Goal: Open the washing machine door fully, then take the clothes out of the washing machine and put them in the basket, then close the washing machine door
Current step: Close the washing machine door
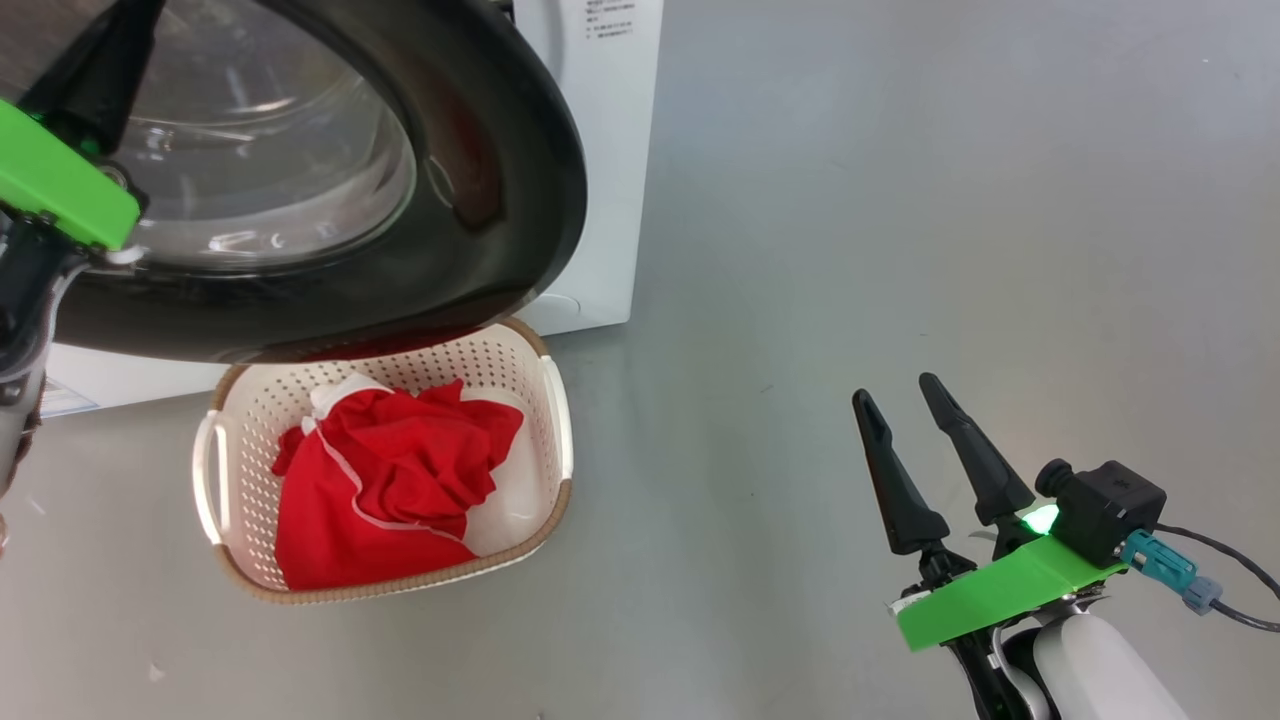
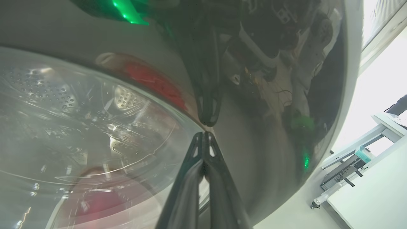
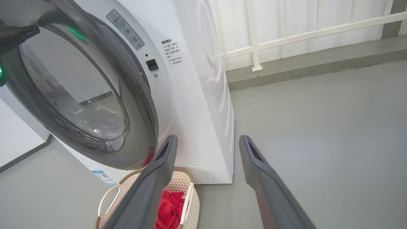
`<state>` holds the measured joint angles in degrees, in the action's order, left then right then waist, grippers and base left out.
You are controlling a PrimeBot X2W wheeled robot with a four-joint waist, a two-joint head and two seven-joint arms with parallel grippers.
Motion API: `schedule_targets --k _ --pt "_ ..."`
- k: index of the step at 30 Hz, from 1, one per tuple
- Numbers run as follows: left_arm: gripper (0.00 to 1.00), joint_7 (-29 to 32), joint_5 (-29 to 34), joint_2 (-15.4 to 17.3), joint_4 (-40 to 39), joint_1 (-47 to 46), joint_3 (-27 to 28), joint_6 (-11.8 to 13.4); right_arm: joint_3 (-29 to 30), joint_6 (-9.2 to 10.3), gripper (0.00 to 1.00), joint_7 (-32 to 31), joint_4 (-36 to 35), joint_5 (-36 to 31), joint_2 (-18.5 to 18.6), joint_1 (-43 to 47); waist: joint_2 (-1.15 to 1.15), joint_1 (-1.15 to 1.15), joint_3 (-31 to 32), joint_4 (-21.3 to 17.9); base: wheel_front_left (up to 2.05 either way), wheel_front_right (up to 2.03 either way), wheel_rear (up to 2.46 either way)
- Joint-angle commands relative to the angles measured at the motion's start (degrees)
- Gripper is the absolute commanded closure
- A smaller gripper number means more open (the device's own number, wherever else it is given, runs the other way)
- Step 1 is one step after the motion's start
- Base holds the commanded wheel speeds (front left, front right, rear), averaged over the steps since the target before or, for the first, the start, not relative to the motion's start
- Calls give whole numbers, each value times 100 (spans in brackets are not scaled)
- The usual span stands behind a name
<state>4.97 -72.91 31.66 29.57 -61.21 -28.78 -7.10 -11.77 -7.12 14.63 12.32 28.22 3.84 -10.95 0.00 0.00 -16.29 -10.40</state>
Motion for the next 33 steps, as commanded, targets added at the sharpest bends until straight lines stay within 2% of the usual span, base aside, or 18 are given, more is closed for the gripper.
schedule_targets --k 1,7,10,15,17,18,20,22,24,25,33 --pt "100 -54 -69 326 -168 -56 155 -38 -94 -36 0 37 -123 16 23 -73 0 0 36 44 0 0 0" --pt "100 -417 -331 437 -314 364 54 -38 -85 -36 0 37 -109 -1 114 -8 0 0 177 170 0 0 0" --pt "93 -659 -398 502 -371 682 -44 -38 -71 -36 0 37 -102 -8 169 60 0 0 287 231 0 0 0" --pt "89 -1049 -561 556 -446 1167 -107 -38 -38 -36 0 37 -112 -33 256 173 0 0 435 321 0 0 0" --pt "78 -1204 -612 580 -493 1421 -181 -38 -12 -36 0 37 -116 -42 302 238 0 0 510 382 0 0 0" --pt "65 -1287 -644 589 -510 1536 -203 -38 -2 -36 0 37 -122 -47 326 266 0 0 540 413 0 0 0" --pt "51 -1419 -676 617 -575 1733 -273 -38 17 -36 0 37 -133 -56 375 310 0 0 583 477 0 0 0" --pt "24 -1544 -677 644 -663 1937 -367 -38 28 -36 0 37 -132 -60 418 357 0 0 639 536 0 0 0" --pt "4 -1654 -639 681 -721 2134 -463 -38 38 -36 0 37 -136 -63 458 405 0 0 692 595 0 0 0" --pt "0 -1702 -612 694 -748 2229 -516 -38 48 -36 0 37 -139 -64 476 433 0 0 712 625 0 0 0" --pt "0 -1974 -163 678 -689 2943 -672 -38 101 -36 0 37 -145 -69 585 619 0 0 856 773 0 0 0"
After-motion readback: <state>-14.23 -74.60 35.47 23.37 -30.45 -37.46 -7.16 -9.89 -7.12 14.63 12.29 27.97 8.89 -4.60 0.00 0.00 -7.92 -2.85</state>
